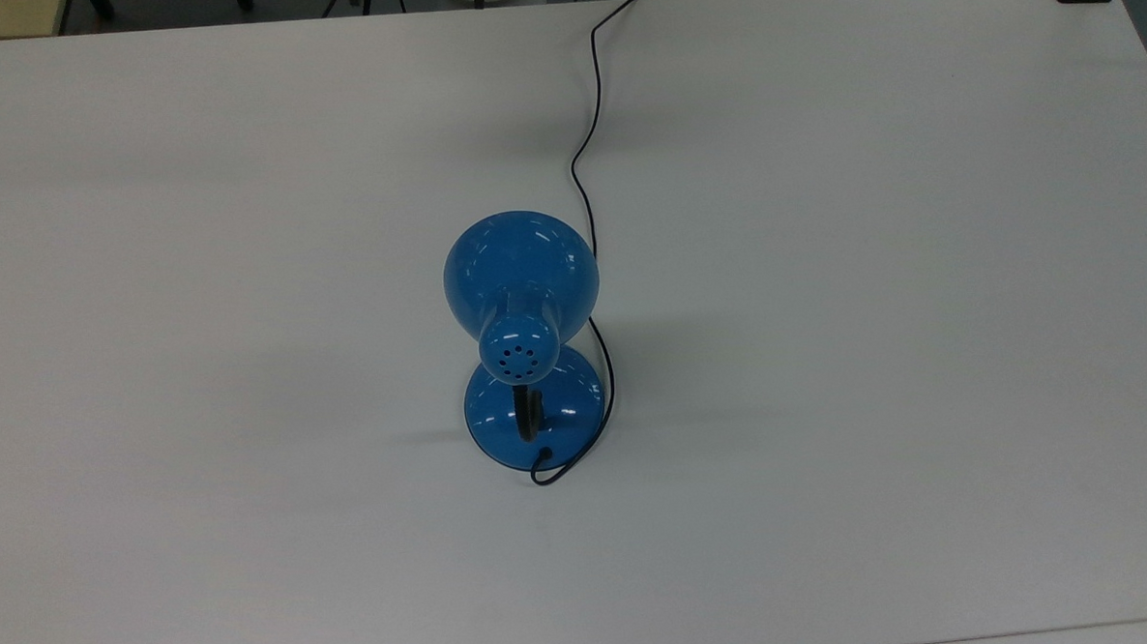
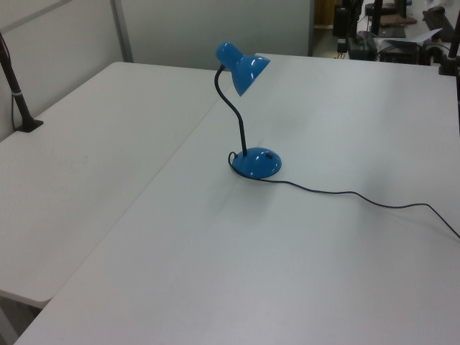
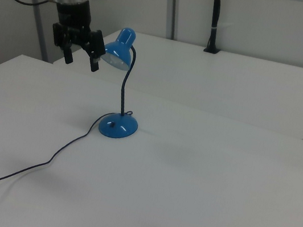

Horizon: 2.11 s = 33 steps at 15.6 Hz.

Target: Turn on the lamp

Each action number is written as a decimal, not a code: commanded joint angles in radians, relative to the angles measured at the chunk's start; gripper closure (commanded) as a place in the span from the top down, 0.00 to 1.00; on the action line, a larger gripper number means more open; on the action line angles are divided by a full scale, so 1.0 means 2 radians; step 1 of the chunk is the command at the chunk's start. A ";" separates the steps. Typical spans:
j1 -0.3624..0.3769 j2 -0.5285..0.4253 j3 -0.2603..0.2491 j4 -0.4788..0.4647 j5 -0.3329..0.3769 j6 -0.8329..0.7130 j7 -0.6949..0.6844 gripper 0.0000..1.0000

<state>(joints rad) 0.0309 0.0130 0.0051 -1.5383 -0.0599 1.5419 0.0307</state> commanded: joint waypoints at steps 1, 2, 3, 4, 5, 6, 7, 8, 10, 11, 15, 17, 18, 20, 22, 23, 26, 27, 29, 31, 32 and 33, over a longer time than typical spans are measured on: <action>0.000 0.007 -0.003 -0.009 -0.003 0.002 -0.010 1.00; 0.001 0.007 -0.003 -0.010 -0.003 0.002 -0.010 1.00; 0.001 0.007 -0.003 -0.010 -0.003 0.002 -0.010 1.00; 0.001 0.007 -0.003 -0.010 -0.003 0.002 -0.010 1.00; 0.001 0.007 -0.003 -0.010 -0.003 0.002 -0.010 1.00; 0.001 0.007 -0.003 -0.010 -0.003 0.001 -0.010 1.00; 0.001 0.006 -0.003 -0.010 -0.003 0.001 -0.010 1.00; 0.001 0.005 -0.003 -0.009 -0.003 0.001 -0.010 1.00; 0.001 0.006 -0.003 -0.009 -0.004 0.002 -0.010 1.00; 0.001 0.007 -0.003 -0.009 -0.004 0.003 -0.009 1.00; 0.002 0.007 -0.003 -0.008 -0.005 0.006 -0.007 1.00; 0.002 0.009 0.000 -0.009 -0.015 0.006 -0.008 1.00; 0.003 0.013 0.000 -0.008 -0.017 0.006 -0.009 1.00; 0.004 0.014 0.000 -0.008 -0.017 0.006 -0.009 0.91; 0.003 0.013 0.001 -0.008 -0.016 0.006 -0.009 0.67; 0.004 0.014 0.001 -0.008 -0.015 0.006 -0.009 0.55; 0.005 0.015 0.001 -0.010 -0.016 0.008 -0.009 0.25; 0.007 0.017 0.001 -0.010 -0.016 0.008 -0.009 0.21; 0.011 0.018 0.001 -0.010 -0.016 0.011 -0.010 0.17; 0.011 0.018 0.001 -0.019 -0.015 0.030 -0.010 0.16; 0.012 0.019 0.001 -0.028 -0.016 0.044 -0.010 0.15; 0.013 0.019 0.001 -0.039 -0.016 0.062 -0.010 0.11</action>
<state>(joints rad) 0.0457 0.0568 0.0105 -1.5561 -0.0789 1.5760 0.0258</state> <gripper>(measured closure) 0.841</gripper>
